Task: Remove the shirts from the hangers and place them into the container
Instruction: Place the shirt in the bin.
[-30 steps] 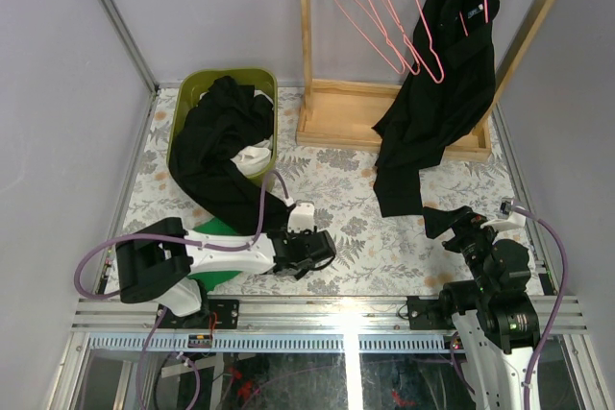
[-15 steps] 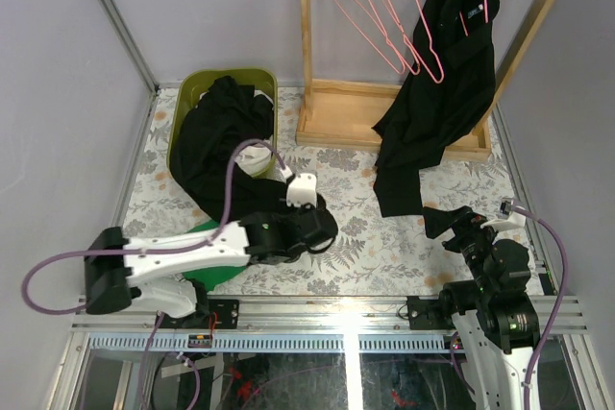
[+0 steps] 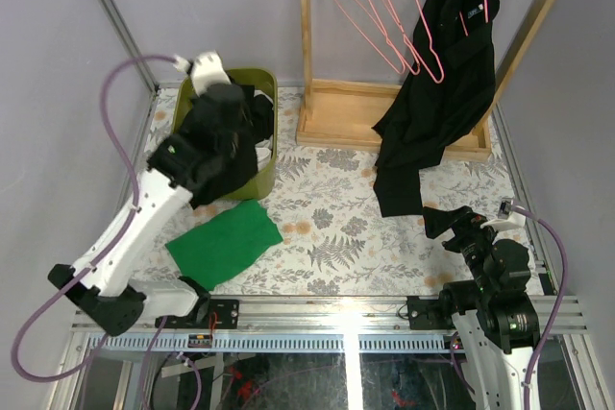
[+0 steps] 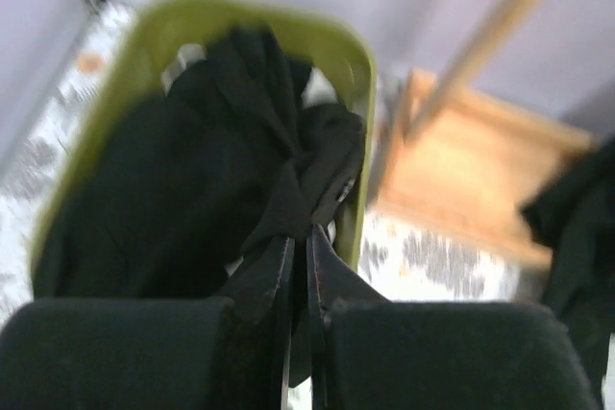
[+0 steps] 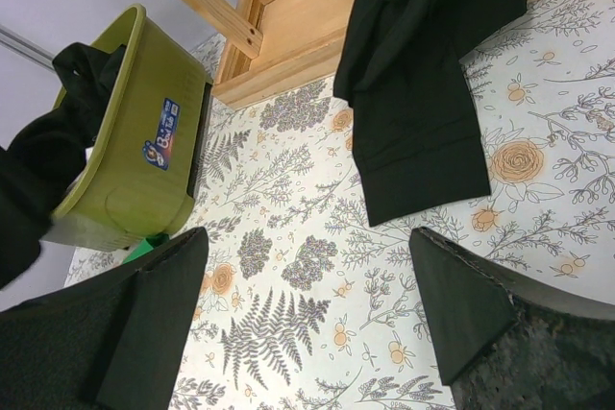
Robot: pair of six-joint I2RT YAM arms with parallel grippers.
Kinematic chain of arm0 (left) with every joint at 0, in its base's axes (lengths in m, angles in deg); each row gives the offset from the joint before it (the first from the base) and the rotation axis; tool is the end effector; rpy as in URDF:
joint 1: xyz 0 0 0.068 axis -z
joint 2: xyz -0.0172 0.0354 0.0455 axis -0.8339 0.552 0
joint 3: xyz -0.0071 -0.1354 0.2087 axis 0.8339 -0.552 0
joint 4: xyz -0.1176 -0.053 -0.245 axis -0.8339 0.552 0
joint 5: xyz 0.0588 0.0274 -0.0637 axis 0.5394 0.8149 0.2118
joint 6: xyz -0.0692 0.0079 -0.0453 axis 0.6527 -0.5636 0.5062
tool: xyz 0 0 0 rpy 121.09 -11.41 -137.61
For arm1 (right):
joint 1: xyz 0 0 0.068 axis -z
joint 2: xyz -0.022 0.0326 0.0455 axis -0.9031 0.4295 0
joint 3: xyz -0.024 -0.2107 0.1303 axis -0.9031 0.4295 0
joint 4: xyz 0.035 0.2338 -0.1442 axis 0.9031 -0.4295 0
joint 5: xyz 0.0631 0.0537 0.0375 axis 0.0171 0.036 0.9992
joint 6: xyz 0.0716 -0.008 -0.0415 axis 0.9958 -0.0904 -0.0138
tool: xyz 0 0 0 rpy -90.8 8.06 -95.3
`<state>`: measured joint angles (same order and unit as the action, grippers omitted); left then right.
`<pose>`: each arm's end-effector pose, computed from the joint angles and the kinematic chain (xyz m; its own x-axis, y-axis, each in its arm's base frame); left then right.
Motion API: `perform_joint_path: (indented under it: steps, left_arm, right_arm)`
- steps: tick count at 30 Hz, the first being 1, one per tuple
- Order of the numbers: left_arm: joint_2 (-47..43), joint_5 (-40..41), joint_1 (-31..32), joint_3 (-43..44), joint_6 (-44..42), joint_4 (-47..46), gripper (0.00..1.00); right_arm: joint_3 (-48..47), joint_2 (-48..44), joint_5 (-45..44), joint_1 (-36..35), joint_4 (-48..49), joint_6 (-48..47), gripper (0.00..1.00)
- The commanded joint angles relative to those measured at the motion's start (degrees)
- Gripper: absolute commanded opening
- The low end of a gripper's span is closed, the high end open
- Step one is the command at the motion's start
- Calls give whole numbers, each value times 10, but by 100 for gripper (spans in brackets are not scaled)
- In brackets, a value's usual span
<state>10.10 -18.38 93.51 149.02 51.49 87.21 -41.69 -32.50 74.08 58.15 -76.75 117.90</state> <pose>0.2686 -0.1436 0.3957 -0.3177 -0.1485 -0.9365 -0.1491 0.9832 -0.1053 0.1257 0.0196 0.2815 -0.1811 0.5988 -0.7801 -0.0949 0.7789 0.6199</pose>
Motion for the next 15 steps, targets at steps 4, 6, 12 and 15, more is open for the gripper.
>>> perform_joint_path:
  steps: [4, 6, 12, 15]
  left_arm:
    - [162, -72, -133, 346, -124, -28, 0]
    - [213, -86, -150, 423, -113, -13, 0]
    - [241, -121, -171, 308, -87, -78, 0]
    - [256, -163, -188, 213, -52, -76, 0]
  right_arm:
    - [-1, -5, 20, 1, 18, 4, 93]
    - [-2, -5, 21, 1, 17, 4, 94]
    - [-2, -5, 24, 1, 17, 3, 94]
    - [0, -5, 26, 1, 18, 3, 94]
